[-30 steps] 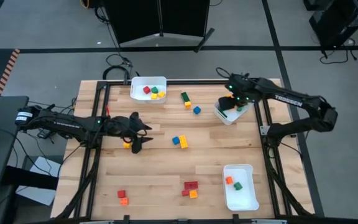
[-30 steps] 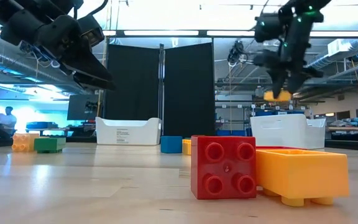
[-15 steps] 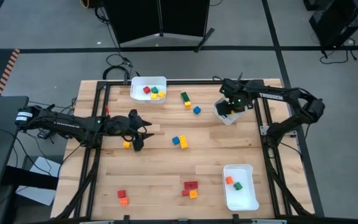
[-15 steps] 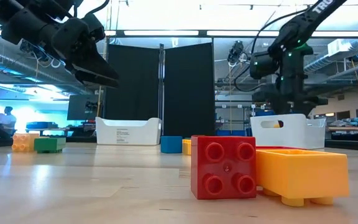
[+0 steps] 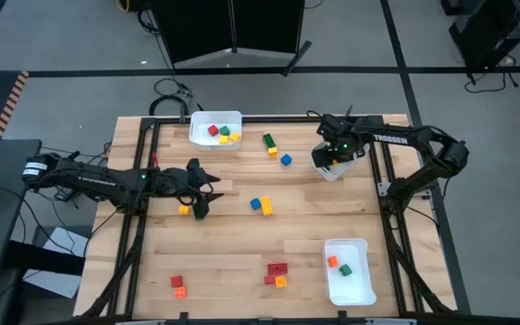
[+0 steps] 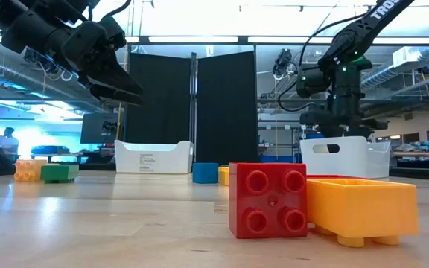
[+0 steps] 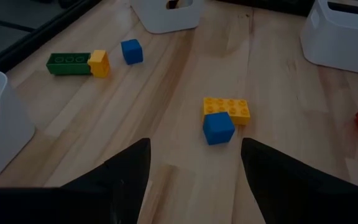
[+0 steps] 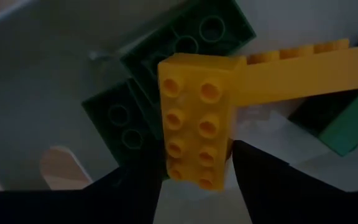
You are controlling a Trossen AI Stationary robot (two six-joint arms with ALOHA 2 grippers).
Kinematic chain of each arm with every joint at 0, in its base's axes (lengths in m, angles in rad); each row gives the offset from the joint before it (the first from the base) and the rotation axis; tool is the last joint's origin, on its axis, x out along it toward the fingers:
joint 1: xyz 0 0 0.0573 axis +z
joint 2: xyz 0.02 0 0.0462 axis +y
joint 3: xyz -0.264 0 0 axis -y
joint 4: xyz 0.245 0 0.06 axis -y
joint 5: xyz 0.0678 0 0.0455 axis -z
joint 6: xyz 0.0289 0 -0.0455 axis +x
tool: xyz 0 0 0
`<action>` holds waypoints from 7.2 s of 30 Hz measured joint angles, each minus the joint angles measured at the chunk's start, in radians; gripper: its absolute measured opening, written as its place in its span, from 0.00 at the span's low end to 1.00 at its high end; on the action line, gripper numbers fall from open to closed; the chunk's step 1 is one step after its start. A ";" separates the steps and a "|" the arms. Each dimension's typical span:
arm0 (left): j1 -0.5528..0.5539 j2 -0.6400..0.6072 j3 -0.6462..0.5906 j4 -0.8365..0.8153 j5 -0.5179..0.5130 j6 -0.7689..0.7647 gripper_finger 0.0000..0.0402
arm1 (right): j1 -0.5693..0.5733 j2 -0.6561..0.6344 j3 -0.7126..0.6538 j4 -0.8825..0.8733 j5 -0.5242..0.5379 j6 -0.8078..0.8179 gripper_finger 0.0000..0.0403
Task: Sort blocks by size
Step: Put the yellow 8 stud gamepiece into the top right white bin, then put the blue square block into the top left white bin
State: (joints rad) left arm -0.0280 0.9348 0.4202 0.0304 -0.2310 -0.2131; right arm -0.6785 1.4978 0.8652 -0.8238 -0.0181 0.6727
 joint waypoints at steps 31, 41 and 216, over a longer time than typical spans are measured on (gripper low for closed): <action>0.000 0.000 0.000 0.017 0.019 0.023 0.81 | 0.001 -0.336 0.001 -0.076 -0.010 0.008 0.67; 0.000 0.022 0.042 0.022 0.053 0.051 0.81 | 0.073 -0.576 0.001 -0.146 -0.011 0.095 0.66; 0.755 1.064 1.042 -0.548 0.040 0.701 0.38 | 0.761 -0.593 0.001 -0.201 0.470 0.688 0.67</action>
State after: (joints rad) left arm 0.7265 1.9991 1.4620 -0.5178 -0.1908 0.4876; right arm 0.0830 0.9051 0.8658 -1.0252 0.4522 1.3607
